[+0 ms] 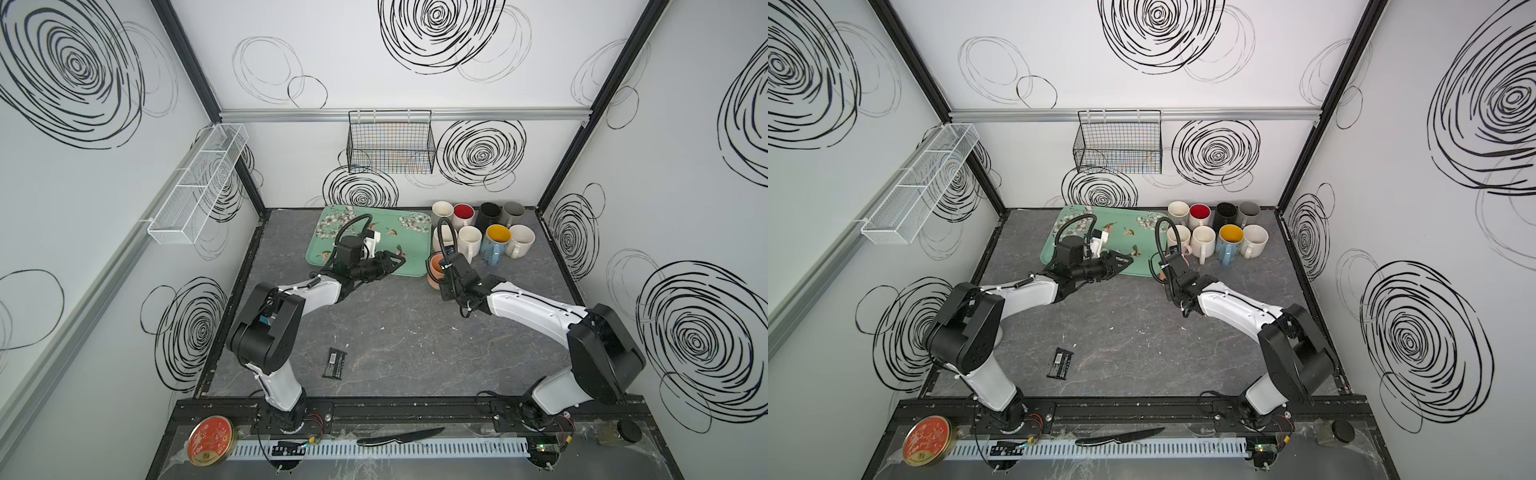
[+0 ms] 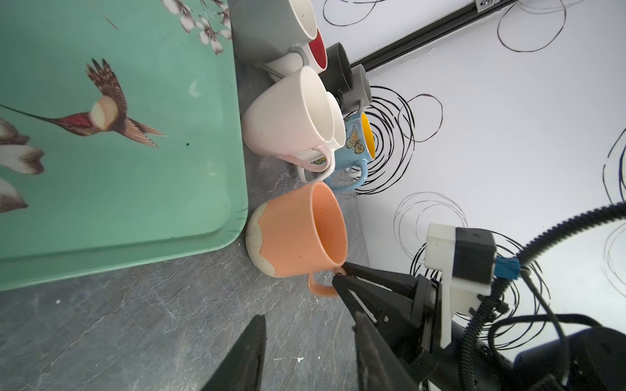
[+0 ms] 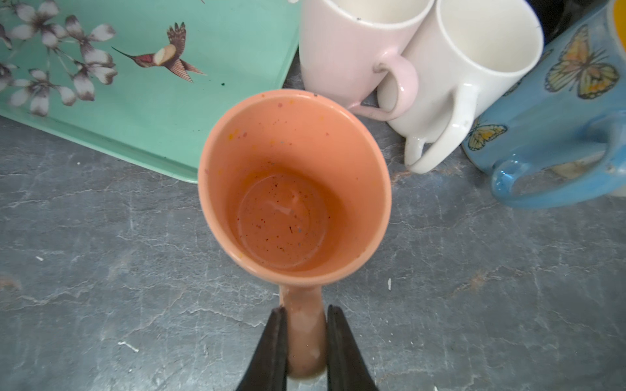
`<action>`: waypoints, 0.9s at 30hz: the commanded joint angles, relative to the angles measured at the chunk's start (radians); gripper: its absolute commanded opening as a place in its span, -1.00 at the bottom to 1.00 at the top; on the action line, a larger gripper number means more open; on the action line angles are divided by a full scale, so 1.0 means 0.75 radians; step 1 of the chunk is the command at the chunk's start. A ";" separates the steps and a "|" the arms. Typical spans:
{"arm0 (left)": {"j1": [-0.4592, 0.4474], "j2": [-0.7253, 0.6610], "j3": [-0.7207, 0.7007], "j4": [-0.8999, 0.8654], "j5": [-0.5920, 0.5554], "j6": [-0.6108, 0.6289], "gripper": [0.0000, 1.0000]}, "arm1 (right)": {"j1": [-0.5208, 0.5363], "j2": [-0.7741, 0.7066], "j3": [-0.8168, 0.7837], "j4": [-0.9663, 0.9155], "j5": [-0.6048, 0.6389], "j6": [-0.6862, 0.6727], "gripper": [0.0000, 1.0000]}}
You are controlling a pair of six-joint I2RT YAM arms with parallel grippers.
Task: Turn the mug right side up
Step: Place the mug at the top-center of the table.
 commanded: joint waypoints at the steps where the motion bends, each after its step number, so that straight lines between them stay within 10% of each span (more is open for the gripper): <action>1: -0.003 0.018 0.034 0.017 -0.004 0.034 -0.07 | -0.057 0.044 0.023 -0.086 0.058 0.013 -1.00; 9: 0.016 0.006 0.031 0.007 0.000 0.042 -0.06 | -0.118 0.122 0.100 -0.067 -0.001 -0.022 -0.75; 21: 0.150 -0.108 0.127 -0.360 -0.060 0.316 0.11 | -0.134 -0.071 0.153 -0.179 -0.077 0.036 0.16; 27: 0.249 -0.231 0.279 -0.727 -0.266 0.588 0.81 | -0.228 -0.291 0.068 -0.094 0.005 0.046 0.46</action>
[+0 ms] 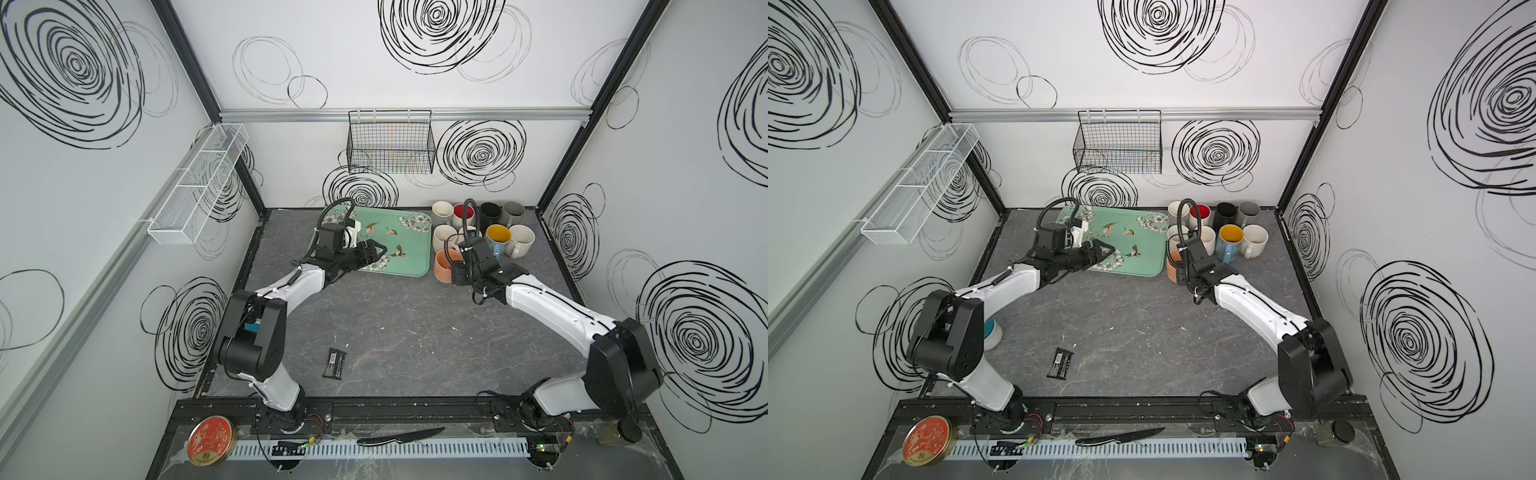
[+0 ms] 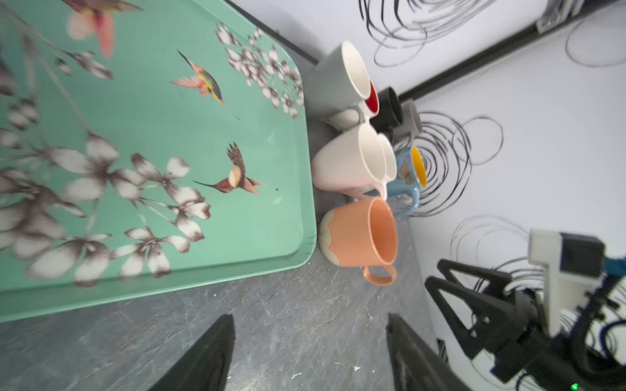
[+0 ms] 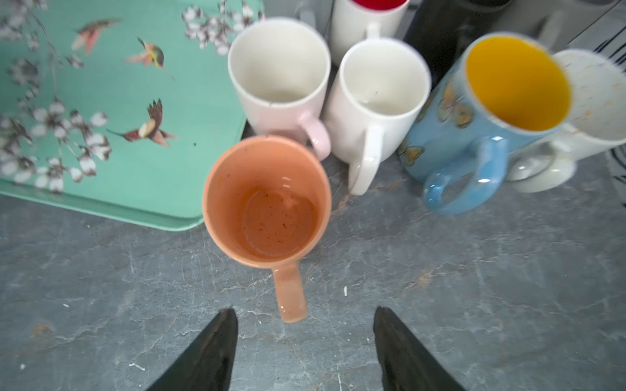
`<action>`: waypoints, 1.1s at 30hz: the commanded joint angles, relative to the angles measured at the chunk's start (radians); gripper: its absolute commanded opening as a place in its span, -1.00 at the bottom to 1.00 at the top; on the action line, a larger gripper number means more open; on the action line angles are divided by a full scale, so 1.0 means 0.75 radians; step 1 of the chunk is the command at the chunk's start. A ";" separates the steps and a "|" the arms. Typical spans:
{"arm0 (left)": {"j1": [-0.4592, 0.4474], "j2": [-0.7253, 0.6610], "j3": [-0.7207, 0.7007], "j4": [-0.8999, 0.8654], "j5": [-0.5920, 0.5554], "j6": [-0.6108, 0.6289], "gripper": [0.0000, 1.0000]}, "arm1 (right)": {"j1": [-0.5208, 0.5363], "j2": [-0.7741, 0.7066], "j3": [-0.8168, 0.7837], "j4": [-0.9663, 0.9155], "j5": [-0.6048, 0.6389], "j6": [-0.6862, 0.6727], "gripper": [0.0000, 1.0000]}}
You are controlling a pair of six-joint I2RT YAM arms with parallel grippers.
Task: Turn the mug right side up
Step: Place the mug at the top-center of the table, then reset both arms
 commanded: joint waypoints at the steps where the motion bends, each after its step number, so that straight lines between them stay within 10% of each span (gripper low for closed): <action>1: 0.061 -0.116 0.095 -0.212 -0.139 0.235 0.99 | -0.081 -0.131 -0.065 0.055 0.075 0.024 0.52; 9: 0.207 -0.328 0.077 -0.302 -0.387 0.407 0.99 | -0.483 -0.441 -0.326 0.322 -0.085 0.081 0.97; 17: 0.246 -0.584 -0.349 0.134 -0.773 0.489 0.98 | -0.761 -0.580 -0.741 0.890 -0.190 -0.004 1.00; 33: 0.200 -0.525 -1.111 1.174 -1.118 0.587 0.99 | -0.854 -0.274 -0.987 1.429 -0.362 -0.121 1.00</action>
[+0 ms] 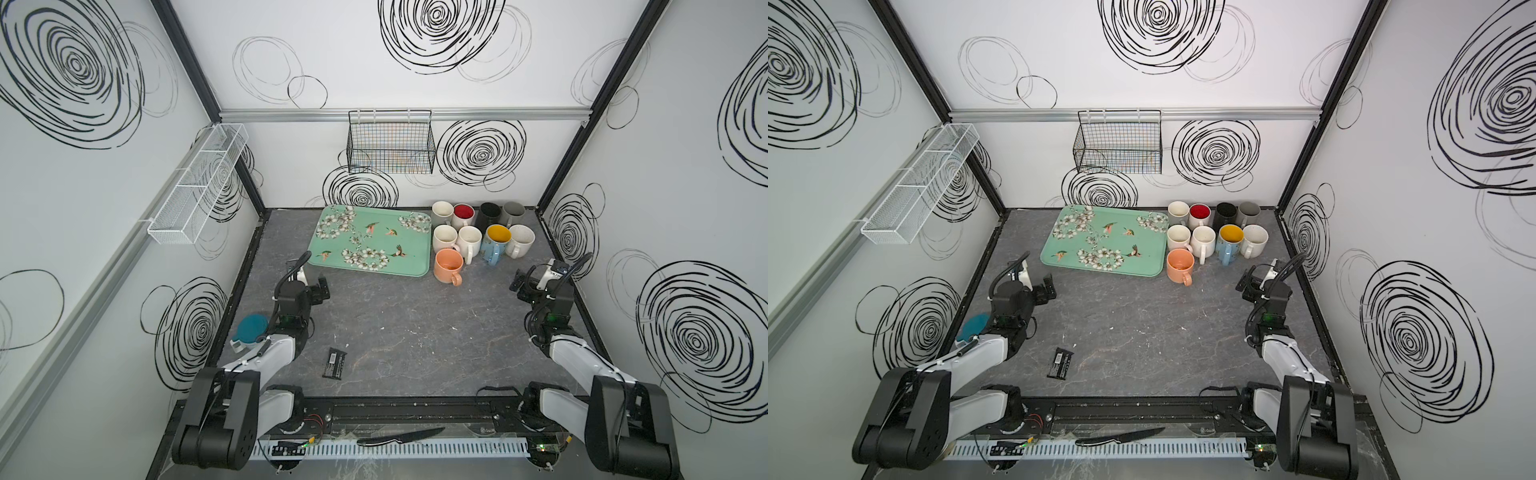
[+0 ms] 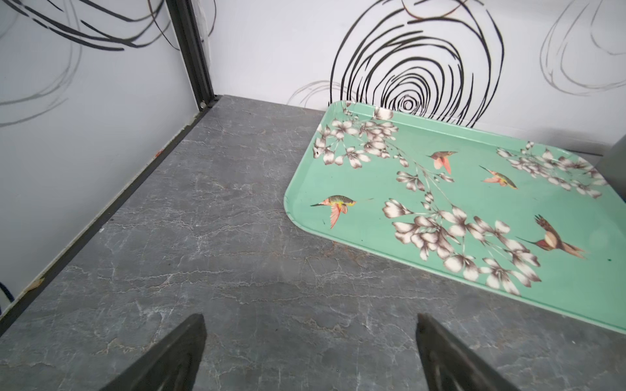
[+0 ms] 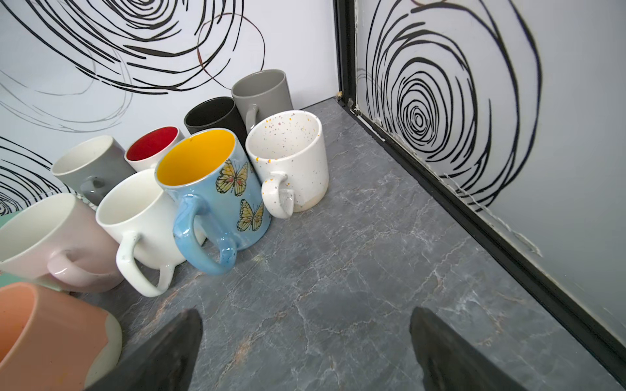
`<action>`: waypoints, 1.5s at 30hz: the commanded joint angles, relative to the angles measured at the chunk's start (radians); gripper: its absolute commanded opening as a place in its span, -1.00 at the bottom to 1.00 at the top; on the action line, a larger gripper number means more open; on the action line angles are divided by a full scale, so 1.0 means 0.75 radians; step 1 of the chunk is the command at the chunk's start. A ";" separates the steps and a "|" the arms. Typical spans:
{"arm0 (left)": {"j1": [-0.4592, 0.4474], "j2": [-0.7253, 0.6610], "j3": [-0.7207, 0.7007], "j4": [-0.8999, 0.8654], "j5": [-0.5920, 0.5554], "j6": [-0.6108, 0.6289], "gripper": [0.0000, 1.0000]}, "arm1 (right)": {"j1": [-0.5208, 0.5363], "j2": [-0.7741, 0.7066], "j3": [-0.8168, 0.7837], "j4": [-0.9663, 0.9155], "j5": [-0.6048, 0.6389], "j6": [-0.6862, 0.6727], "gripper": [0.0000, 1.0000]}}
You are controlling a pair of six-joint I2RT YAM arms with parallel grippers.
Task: Turn the mug right side up
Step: Reset both arms
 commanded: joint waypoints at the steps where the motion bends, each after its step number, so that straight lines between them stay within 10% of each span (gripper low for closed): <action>1: -0.011 0.074 -0.076 0.431 -0.113 0.029 0.99 | -0.021 0.069 -0.045 0.224 -0.040 -0.023 1.00; 13: -0.012 0.409 -0.174 1.047 -0.127 0.146 0.98 | -0.075 0.230 -0.078 0.437 -0.126 0.002 1.00; 45: -0.063 0.393 -0.101 0.881 -0.202 0.184 0.99 | 0.109 0.434 0.016 0.463 -0.068 -0.195 1.00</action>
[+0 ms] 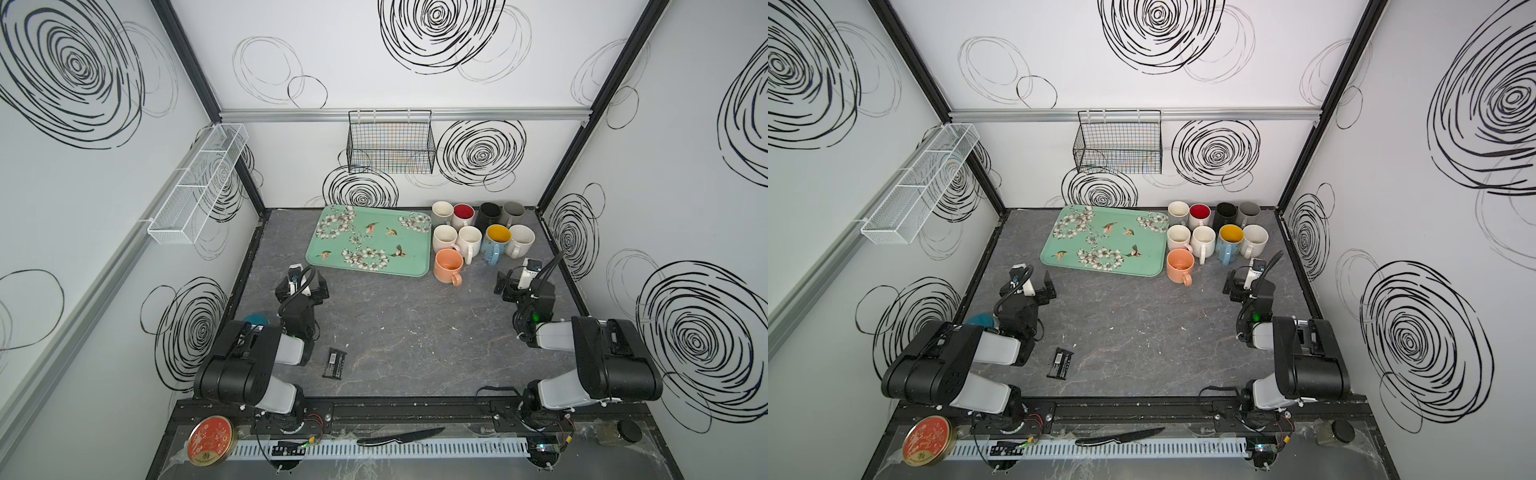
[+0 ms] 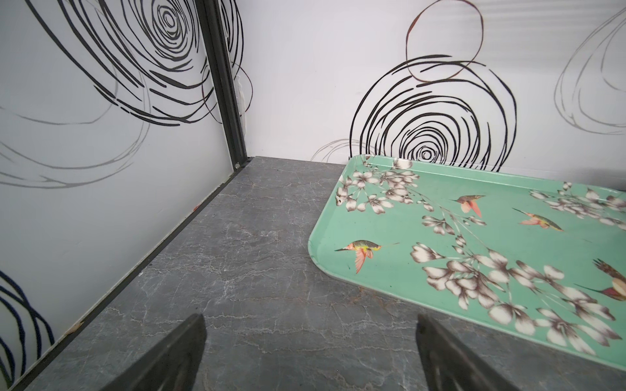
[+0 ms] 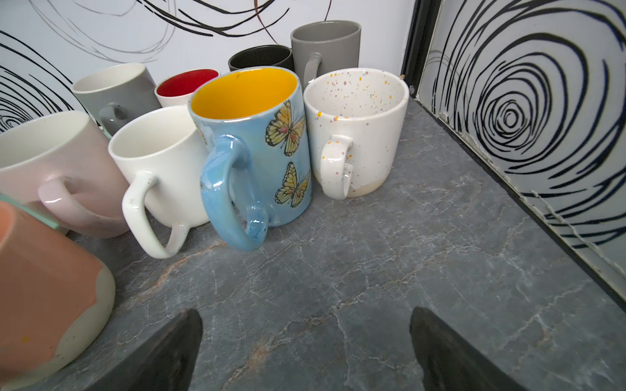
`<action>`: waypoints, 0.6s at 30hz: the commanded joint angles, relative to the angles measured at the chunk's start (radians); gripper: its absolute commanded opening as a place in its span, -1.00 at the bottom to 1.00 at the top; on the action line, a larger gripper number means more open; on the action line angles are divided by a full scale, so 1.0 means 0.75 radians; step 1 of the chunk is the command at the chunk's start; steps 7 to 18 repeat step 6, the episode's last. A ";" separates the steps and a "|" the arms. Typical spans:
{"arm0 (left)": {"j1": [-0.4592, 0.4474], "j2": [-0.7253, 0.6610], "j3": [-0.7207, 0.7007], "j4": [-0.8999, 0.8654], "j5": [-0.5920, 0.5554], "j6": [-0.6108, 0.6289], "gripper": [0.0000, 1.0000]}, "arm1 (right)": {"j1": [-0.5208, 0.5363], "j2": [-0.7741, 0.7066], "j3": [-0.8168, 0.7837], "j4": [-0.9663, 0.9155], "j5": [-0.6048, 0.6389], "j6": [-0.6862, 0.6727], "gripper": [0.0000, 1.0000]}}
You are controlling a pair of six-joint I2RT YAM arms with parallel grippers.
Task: Turn the mug right side up
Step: Reset both arms
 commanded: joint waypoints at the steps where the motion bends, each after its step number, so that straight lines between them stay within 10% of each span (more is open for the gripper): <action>1: -0.013 0.006 0.034 0.074 -0.024 0.028 0.99 | 0.006 -0.018 0.026 0.002 0.020 -0.017 1.00; 18: -0.016 -0.002 0.016 0.100 -0.032 0.029 0.99 | 0.006 -0.018 0.027 0.003 0.020 -0.017 1.00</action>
